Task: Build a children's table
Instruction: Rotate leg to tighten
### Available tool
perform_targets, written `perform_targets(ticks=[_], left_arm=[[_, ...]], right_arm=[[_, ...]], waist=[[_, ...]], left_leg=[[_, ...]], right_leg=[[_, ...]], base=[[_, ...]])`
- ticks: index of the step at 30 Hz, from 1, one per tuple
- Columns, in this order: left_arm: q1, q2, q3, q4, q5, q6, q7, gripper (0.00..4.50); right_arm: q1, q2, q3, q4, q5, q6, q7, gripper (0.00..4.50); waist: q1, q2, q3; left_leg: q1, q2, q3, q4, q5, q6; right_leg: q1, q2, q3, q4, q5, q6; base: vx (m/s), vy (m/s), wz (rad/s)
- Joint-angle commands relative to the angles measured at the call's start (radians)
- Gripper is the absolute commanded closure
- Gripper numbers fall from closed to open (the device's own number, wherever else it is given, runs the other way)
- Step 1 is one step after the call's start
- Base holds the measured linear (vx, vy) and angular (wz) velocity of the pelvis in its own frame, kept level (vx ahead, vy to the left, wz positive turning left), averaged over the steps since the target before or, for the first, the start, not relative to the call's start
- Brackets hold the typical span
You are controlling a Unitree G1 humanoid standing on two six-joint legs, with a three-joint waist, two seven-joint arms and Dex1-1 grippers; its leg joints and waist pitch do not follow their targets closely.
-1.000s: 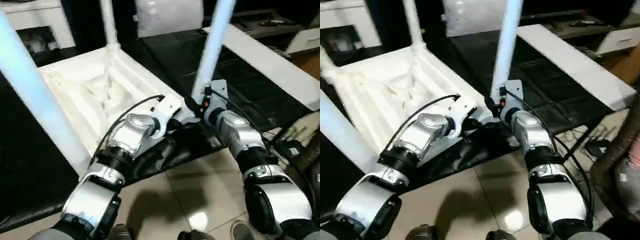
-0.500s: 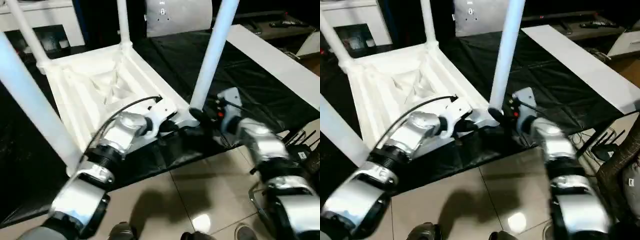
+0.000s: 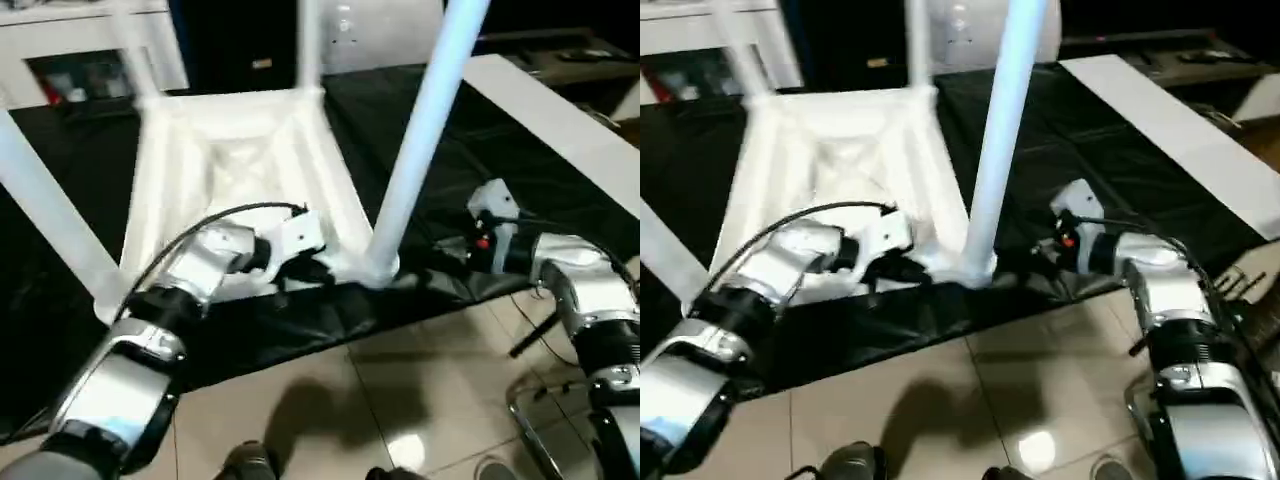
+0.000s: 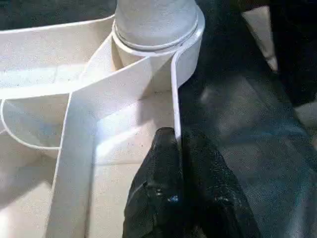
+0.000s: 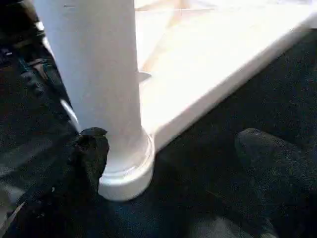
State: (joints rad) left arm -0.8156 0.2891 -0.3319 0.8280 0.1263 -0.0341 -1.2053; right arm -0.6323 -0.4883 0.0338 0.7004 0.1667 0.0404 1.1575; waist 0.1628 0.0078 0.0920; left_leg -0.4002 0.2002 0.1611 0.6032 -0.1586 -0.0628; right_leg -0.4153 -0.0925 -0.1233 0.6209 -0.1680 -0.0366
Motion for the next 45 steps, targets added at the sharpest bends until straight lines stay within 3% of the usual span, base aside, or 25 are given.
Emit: perform_targets(ticks=[1,4,5,12,27,35,40,41,42,44,45], left_arm=[[0.007,-0.016,-0.055,-0.039,0.007,-0.037,-0.070,4.50],[0.016,-0.006,-0.069,-0.052,0.000,-0.052,-0.123,4.50],[0.017,-0.004,-0.072,-0.053,0.000,-0.055,-0.131,4.50],[0.030,0.004,-0.080,-0.080,-0.007,-0.067,-0.181,4.50],[0.049,0.002,-0.083,-0.100,-0.006,-0.063,-0.186,4.50],[0.059,-0.004,-0.070,-0.108,-0.013,-0.023,-0.165,4.50],[0.068,-0.043,-0.031,-0.131,-0.040,0.078,-0.090,4.50],[0.064,-0.083,0.004,-0.133,-0.047,0.154,0.011,4.50],[0.063,-0.087,0.007,-0.133,-0.047,0.161,0.020,4.50],[0.052,-0.114,0.027,-0.130,-0.043,0.205,0.094,4.50],[0.047,-0.127,0.039,-0.133,-0.043,0.228,0.127,4.50]], right_arm=[[0.009,-0.012,0.014,-0.031,0.014,0.000,0.040,0.06],[0.029,-0.018,0.029,-0.065,0.036,0.024,0.116,0.06],[0.033,-0.019,0.032,-0.074,0.041,0.033,0.131,0.31],[0.058,-0.015,0.060,-0.114,0.047,0.067,0.185,0.77],[0.025,0.043,0.073,-0.070,0.057,0.111,0.211,2.06],[0.039,0.067,0.061,-0.110,0.086,0.164,0.200,2.45],[0.035,0.119,0.062,-0.110,0.058,0.180,0.074,2.46],[0.020,0.162,0.062,-0.081,0.020,0.172,-0.045,2.46],[0.019,0.166,0.062,-0.078,0.016,0.171,-0.056,2.46],[0.000,0.196,0.060,-0.051,-0.014,0.167,-0.148,2.49],[-0.019,0.216,0.047,-0.029,-0.017,0.180,-0.208,2.50]], waist=[[-0.009,0.000,-0.094],[-0.003,0.000,-0.093],[-0.002,0.000,-0.093],[0.002,0.001,-0.090],[0.002,-0.002,-0.094],[0.001,-0.002,-0.093],[-0.004,-0.001,-0.088],[-0.010,-0.002,-0.082],[-0.018,0.000,-0.074],[-0.032,-0.007,-0.070],[-0.041,-0.007,-0.069]], left_leg=[[0.025,0.040,-0.002,-0.061,-0.188,0.098],[0.026,0.041,-0.002,-0.063,-0.208,0.090],[0.025,0.041,-0.002,-0.063,-0.209,0.091],[0.028,0.044,-0.002,-0.068,-0.232,0.072],[0.026,0.045,0.000,-0.067,-0.197,0.072],[0.026,0.045,0.001,-0.068,-0.199,0.066],[0.026,0.044,-0.001,-0.072,-0.229,0.050],[0.027,0.043,-0.001,-0.075,-0.247,0.041],[0.034,0.041,-0.002,-0.080,-0.295,0.017],[0.041,0.035,-0.006,-0.080,-0.345,0.000],[0.039,0.034,-0.009,-0.083,-0.352,-0.002]], right_leg=[[0.065,-0.069,0.059,-0.072,-0.145,-0.247],[0.065,-0.072,0.060,-0.075,-0.171,-0.239],[0.066,-0.072,0.061,-0.075,-0.173,-0.238],[0.061,-0.074,0.061,-0.081,-0.224,-0.224],[0.062,-0.075,0.062,-0.076,-0.199,-0.222],[0.062,-0.074,0.062,-0.077,-0.207,-0.217],[0.062,-0.076,0.061,-0.084,-0.264,-0.202],[0.059,-0.076,0.061,-0.087,-0.297,-0.195],[0.054,-0.078,0.059,-0.098,-0.384,-0.181],[0.057,-0.081,0.054,-0.114,-0.503,-0.142],[0.060,-0.081,0.051,-0.119,-0.530,-0.121]], base=[[0.000,0.000,0.00],[0.000,0.000,0.00],[0.000,0.000,0.00],[0.000,0.000,0.00],[0.000,0.000,0.00],[0.000,0.000,0.00],[0.000,0.000,0.00],[0.000,0.000,0.00],[0.000,0.000,0.00],[0.000,0.000,0.00],[0.000,0.000,0.00]])
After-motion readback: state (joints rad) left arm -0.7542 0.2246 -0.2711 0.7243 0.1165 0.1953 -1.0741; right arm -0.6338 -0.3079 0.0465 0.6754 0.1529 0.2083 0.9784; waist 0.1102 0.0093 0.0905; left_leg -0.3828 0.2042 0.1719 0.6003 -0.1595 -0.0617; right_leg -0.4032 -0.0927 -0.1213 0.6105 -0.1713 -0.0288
